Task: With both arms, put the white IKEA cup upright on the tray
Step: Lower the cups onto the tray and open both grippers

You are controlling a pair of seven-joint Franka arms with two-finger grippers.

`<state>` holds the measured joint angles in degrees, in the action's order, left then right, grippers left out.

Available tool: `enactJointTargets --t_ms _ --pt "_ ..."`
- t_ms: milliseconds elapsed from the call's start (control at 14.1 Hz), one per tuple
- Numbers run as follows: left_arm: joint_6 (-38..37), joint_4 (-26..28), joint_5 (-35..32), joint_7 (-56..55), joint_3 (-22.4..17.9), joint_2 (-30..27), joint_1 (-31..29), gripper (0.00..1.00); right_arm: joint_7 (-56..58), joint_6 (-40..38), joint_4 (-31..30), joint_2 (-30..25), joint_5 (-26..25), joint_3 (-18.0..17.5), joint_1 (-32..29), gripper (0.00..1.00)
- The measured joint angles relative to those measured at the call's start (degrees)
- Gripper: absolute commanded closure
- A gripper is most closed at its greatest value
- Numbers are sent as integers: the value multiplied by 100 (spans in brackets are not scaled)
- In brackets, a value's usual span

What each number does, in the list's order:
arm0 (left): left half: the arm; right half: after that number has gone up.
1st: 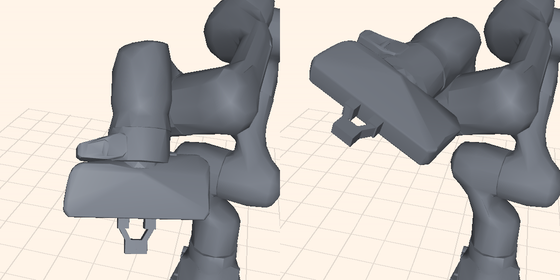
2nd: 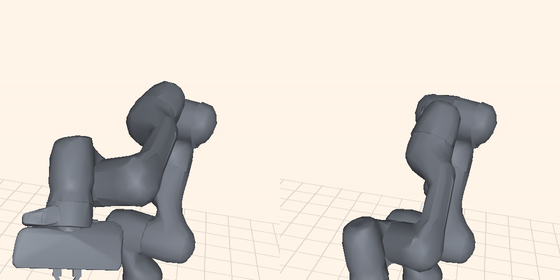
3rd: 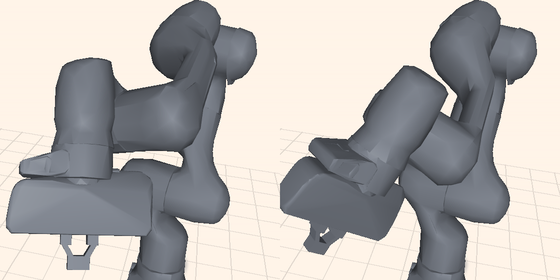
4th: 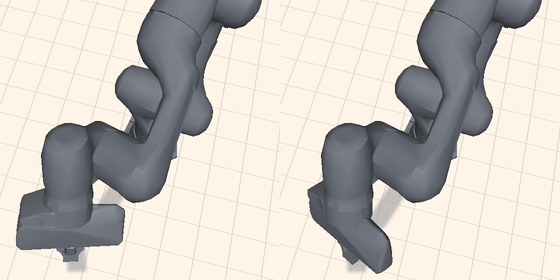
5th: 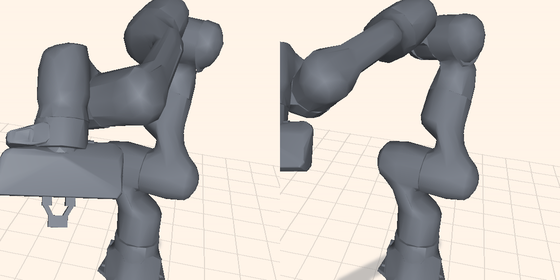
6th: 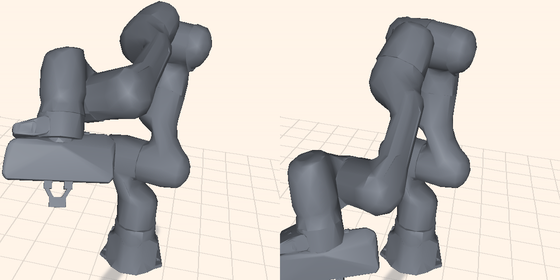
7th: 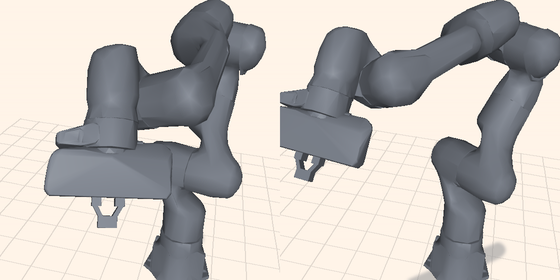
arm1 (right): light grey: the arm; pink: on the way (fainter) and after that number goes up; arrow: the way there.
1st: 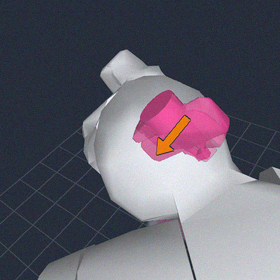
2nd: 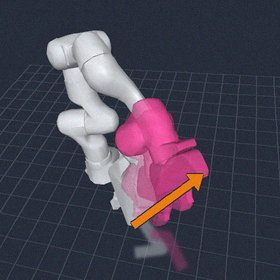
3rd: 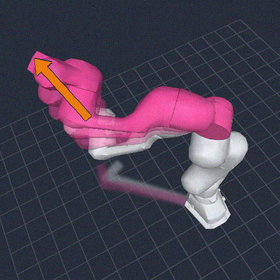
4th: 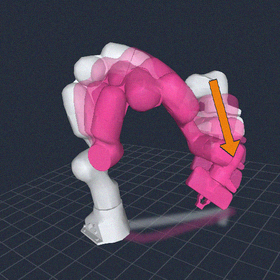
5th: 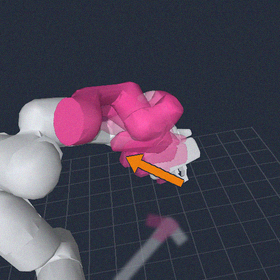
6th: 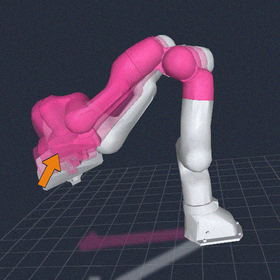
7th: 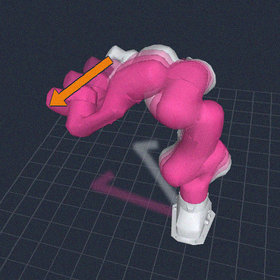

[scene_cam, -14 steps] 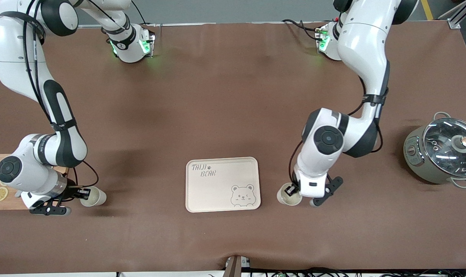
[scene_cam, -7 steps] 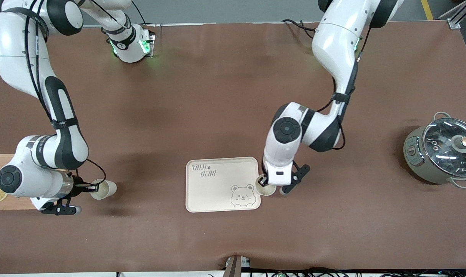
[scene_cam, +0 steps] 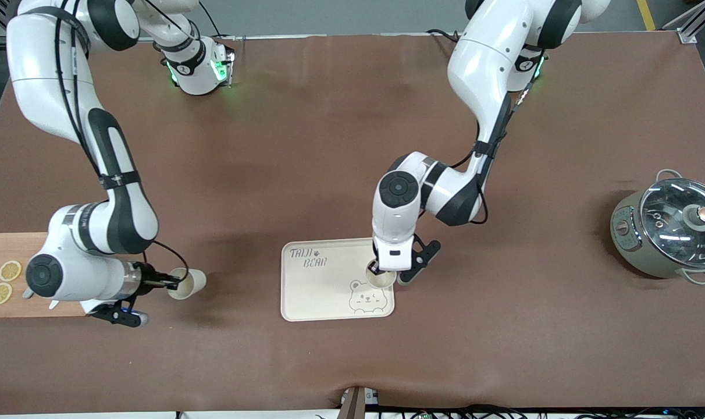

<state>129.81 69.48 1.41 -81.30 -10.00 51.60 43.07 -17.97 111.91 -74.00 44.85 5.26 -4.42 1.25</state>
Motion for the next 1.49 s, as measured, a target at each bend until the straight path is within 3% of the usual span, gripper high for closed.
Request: enactJointTargets --t_ms 426,711,924,1492 --pt "24 -28 -48 -10 -35 190 147 100 -1570 17 214 -97 71 -26 842 100" --pt "25 -29 -80 29 -41 246 186 61 -2339 313 303 -107 71 -18 1346 100" --pt "33 -77 -87 179 -82 244 184 0 -2692 599 300 -95 71 -12 1596 100" --pt "-81 -225 -87 365 -140 -249 -108 0 -3012 1222 222 58 4 28 1957 100"
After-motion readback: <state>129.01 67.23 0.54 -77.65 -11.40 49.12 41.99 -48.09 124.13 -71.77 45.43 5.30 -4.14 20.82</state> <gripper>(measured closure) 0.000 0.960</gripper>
